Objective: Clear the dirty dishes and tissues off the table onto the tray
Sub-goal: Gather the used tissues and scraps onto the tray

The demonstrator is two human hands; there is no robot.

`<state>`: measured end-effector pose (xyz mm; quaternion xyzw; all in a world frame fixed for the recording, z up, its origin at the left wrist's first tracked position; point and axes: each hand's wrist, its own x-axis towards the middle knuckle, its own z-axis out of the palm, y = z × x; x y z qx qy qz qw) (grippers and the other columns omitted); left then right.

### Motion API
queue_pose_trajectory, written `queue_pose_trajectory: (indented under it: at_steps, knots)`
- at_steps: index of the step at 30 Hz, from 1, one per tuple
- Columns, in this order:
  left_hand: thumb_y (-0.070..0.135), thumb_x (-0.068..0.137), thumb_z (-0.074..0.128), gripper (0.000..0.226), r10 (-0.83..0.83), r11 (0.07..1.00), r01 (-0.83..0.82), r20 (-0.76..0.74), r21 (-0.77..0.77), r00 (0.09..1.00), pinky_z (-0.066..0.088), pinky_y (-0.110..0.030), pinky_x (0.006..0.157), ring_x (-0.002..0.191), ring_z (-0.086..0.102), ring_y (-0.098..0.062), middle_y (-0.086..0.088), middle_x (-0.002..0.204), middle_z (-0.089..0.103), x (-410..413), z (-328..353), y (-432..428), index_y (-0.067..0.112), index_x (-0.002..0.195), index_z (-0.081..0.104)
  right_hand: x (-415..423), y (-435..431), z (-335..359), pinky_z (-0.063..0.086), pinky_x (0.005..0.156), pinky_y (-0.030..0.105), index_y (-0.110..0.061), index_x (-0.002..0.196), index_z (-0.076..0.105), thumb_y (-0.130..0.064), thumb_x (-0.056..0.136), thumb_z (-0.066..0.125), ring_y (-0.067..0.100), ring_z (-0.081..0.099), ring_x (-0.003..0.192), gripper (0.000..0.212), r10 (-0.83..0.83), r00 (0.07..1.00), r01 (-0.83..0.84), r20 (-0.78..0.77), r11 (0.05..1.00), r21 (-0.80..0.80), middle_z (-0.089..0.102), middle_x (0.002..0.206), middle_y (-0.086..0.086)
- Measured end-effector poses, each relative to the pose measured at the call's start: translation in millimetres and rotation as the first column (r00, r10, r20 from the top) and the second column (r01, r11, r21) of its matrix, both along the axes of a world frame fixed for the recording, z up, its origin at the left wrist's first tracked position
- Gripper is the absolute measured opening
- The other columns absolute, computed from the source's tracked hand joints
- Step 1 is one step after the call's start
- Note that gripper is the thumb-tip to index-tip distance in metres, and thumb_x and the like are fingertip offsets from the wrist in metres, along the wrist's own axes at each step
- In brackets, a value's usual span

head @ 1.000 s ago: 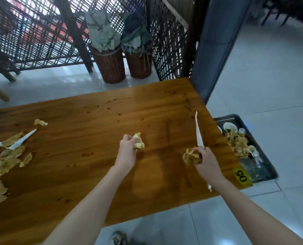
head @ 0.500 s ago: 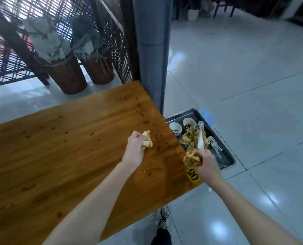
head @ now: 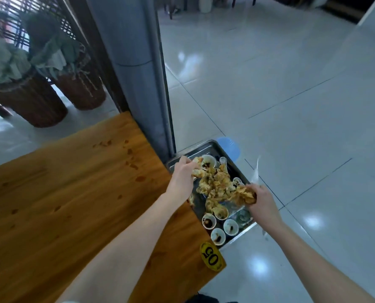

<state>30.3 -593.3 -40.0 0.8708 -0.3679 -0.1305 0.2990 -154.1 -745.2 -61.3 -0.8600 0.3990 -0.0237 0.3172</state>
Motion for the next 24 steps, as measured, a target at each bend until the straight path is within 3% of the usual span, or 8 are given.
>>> queue_pose_trajectory:
  at_steps: [2, 6, 11, 14, 17, 19, 21, 24]
  knots:
    - [-0.011, 0.086, 0.056, 0.037, -0.037, 0.999, 0.037, -0.029, -0.007, 0.999, 0.041, -0.012, 0.077, 0.1, 0.046, -0.014, -0.001, 0.11, 0.047, 3, -4, -15, 0.01, 0.116, 0.064, 6, -10, -5, 0.041, 0.082, 0.025, -0.017, 0.115, 0.064, 0.007, 0.076, 0.063, 0.016, 0.049, 0.091, 0.046, -0.011, 1.0, 0.011, -0.01, 1.0, 0.013, 0.051, 0.1, 0.003]
    - [-0.012, 0.087, 0.054, 0.04, -0.063, 0.998, 0.065, -0.101, 0.015, 0.993, 0.047, -0.021, 0.09, 0.104, 0.046, -0.016, -0.002, 0.113, 0.047, 11, -20, -42, 0.013, 0.117, 0.063, 21, -32, -18, 0.04, 0.079, 0.024, -0.016, 0.113, 0.065, 0.007, 0.075, 0.064, 0.02, 0.052, 0.089, 0.045, 0.008, 1.0, -0.009, 0.007, 0.999, 0.041, 0.049, 0.096, 0.001]
    - [-0.014, 0.086, 0.053, 0.043, -0.026, 0.995, 0.04, -0.151, 0.09, 0.988, 0.038, -0.01, 0.086, 0.108, 0.047, -0.016, -0.001, 0.118, 0.046, 16, -55, -70, 0.014, 0.119, 0.062, 47, -62, -42, 0.04, 0.077, 0.024, -0.02, 0.112, 0.063, 0.005, 0.076, 0.063, 0.017, 0.051, 0.087, 0.044, 0.05, 0.999, -0.05, 0.0, 0.993, 0.106, 0.047, 0.095, -0.003]
    - [-0.017, 0.084, 0.05, 0.05, -0.026, 0.986, 0.063, -0.235, 0.153, 0.972, 0.039, -0.018, 0.095, 0.119, 0.046, -0.024, -0.006, 0.131, 0.043, 16, -77, -83, 0.013, 0.124, 0.06, 65, -79, -59, 0.042, 0.078, 0.025, -0.024, 0.115, 0.061, 0.004, 0.078, 0.06, 0.015, 0.049, 0.091, 0.046, 0.118, 0.992, -0.109, -0.048, 0.981, 0.158, 0.046, 0.099, -0.004]
    - [-0.014, 0.086, 0.052, 0.054, 0.027, 0.972, 0.05, -0.323, 0.229, 0.946, 0.025, -0.022, 0.108, 0.139, 0.03, -0.028, -0.01, 0.15, 0.03, 18, -92, -92, 0.016, 0.131, 0.056, 81, -96, -73, 0.049, 0.081, 0.036, -0.022, 0.114, 0.058, 0.001, 0.08, 0.059, 0.018, 0.051, 0.095, 0.04, 0.18, 0.976, -0.159, -0.12, 0.973, 0.17, 0.047, 0.102, -0.002]
    - [-0.014, 0.086, 0.051, 0.057, 0.079, 0.965, 0.016, -0.351, 0.26, 0.933, 0.021, -0.025, 0.112, 0.144, 0.023, -0.025, -0.008, 0.155, 0.024, 20, -98, -95, 0.019, 0.133, 0.053, 90, -105, -82, 0.049, 0.078, 0.035, -0.021, 0.113, 0.058, -0.001, 0.081, 0.059, 0.017, 0.05, 0.094, 0.037, 0.223, 0.964, -0.196, -0.144, 0.963, 0.183, 0.047, 0.102, -0.002]
    - [-0.013, 0.086, 0.052, 0.06, 0.126, 0.962, -0.025, -0.359, 0.273, 0.925, 0.024, -0.027, 0.113, 0.143, 0.025, -0.025, -0.007, 0.155, 0.023, 24, -102, -97, 0.019, 0.136, 0.051, 100, -113, -89, 0.045, 0.075, 0.028, -0.019, 0.112, 0.058, 0.0, 0.081, 0.059, 0.016, 0.049, 0.092, 0.036, 0.26, 0.954, -0.23, -0.147, 0.953, 0.196, 0.046, 0.1, -0.002]
    - [-0.011, 0.087, 0.052, 0.059, 0.198, 0.957, -0.091, -0.388, 0.277, 0.9, 0.023, -0.022, 0.11, 0.141, 0.029, -0.023, -0.005, 0.154, 0.025, 30, -105, -98, 0.019, 0.137, 0.051, 113, -121, -99, 0.048, 0.083, 0.033, -0.018, 0.116, 0.057, 0.003, 0.081, 0.057, 0.021, 0.053, 0.098, 0.041, 0.31, 0.938, -0.271, -0.153, 0.935, 0.228, 0.048, 0.105, 0.001]
